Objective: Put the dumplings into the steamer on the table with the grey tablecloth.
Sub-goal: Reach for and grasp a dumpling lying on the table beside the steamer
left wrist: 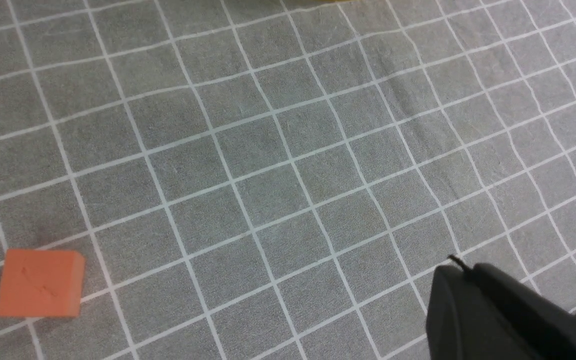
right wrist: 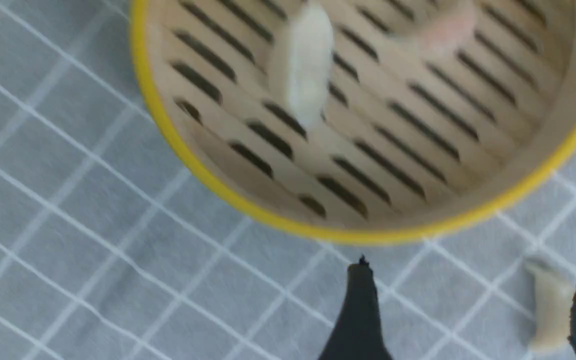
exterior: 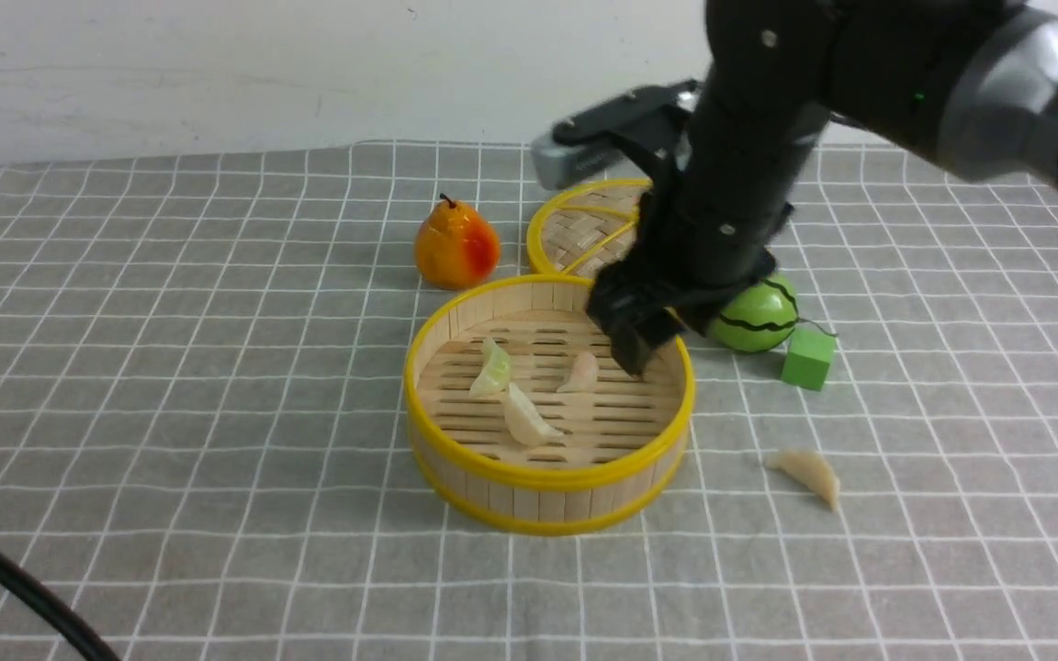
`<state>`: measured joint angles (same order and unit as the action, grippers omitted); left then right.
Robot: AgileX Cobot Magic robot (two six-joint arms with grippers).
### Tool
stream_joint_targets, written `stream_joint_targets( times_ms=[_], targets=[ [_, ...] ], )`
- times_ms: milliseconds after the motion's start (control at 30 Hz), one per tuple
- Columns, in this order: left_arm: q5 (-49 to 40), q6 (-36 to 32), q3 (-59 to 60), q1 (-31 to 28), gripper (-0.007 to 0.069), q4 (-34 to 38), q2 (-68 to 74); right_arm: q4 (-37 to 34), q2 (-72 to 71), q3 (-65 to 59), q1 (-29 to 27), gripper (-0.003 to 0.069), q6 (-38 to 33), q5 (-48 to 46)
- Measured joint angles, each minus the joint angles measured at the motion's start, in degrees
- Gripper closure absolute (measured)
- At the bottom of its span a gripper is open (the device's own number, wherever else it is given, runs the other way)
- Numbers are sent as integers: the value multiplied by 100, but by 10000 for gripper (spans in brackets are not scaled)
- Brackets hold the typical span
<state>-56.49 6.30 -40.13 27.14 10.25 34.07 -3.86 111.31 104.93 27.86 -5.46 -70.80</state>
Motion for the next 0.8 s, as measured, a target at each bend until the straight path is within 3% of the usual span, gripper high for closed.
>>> stream_joint_targets(
  times_ms=[200, 400, 667, 800],
  targets=[
    [0, 0, 0, 0, 605, 0, 0, 181, -150, -1573, -862, 140, -100, 357],
    [0, 0, 0, 0, 601, 0, 0, 200, 193, -1848, -1407, 140, -303, 1391],
    [0, 0, 0, 0, 595, 0, 0, -44, 714, -1852, -1445, 147, -934, 1873],
    [0, 0, 0, 0, 589, 0, 0, -146, 747, -1852, -1445, 232, -1015, 1887]
  ],
)
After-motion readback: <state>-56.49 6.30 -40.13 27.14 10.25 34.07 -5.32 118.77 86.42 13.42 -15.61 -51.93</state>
